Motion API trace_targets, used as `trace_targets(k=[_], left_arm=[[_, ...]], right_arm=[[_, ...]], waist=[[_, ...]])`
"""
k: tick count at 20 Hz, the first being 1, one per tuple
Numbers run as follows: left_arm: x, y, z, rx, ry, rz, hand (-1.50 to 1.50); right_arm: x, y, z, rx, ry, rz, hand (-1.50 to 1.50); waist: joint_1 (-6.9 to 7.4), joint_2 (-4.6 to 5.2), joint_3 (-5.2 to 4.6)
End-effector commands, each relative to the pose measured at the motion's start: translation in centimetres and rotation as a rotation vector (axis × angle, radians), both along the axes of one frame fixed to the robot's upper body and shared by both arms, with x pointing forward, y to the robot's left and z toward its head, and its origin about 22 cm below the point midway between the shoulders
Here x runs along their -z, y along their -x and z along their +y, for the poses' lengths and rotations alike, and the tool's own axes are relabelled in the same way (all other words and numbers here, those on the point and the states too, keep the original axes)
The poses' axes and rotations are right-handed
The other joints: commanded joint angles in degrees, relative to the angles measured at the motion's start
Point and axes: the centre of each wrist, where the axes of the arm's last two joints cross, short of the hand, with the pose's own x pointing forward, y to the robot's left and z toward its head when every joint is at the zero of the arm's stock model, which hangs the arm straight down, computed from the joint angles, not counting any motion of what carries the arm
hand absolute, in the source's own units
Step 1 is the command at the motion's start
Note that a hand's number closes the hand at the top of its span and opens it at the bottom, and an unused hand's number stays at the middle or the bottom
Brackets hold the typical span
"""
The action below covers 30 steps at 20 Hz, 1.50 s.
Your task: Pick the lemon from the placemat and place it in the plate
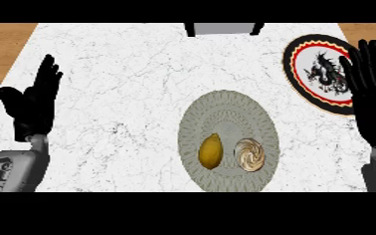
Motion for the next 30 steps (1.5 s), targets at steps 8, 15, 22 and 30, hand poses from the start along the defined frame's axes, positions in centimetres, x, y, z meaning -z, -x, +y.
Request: trace_targets(k=[8, 15, 22, 30], left_arm=[[7.3, 4.5, -4.8, 0.143, 0.23, 0.335, 0.0], [6.9, 6.8, -5.6, 0.229, 0.29, 0.362, 0.0], [8.5, 6.8, -7.7, 0.234, 0.287, 0.348, 0.0], [8.7, 6.4, -6.9, 0.248, 0.286, 0.37, 0.0]], right_arm=[[0.9, 3.2, -5.2, 0.529, 0.511, 0.086, 1.5], [6.6, 9.7, 5.6, 0.693, 0.291, -0.079, -1.5], [5.5, 13.7, 6.7, 0.525, 0.532, 0.12, -1.5], [2.2, 14.1, 8.3, 0.314, 0.795, 0.416, -1.5]], waist=[[-3.15, -0.19, -2.61], [-0.13, -0.82, -1.73], [0.4, -0.47, -1.95], [1.27, -0.21, -2.06]])
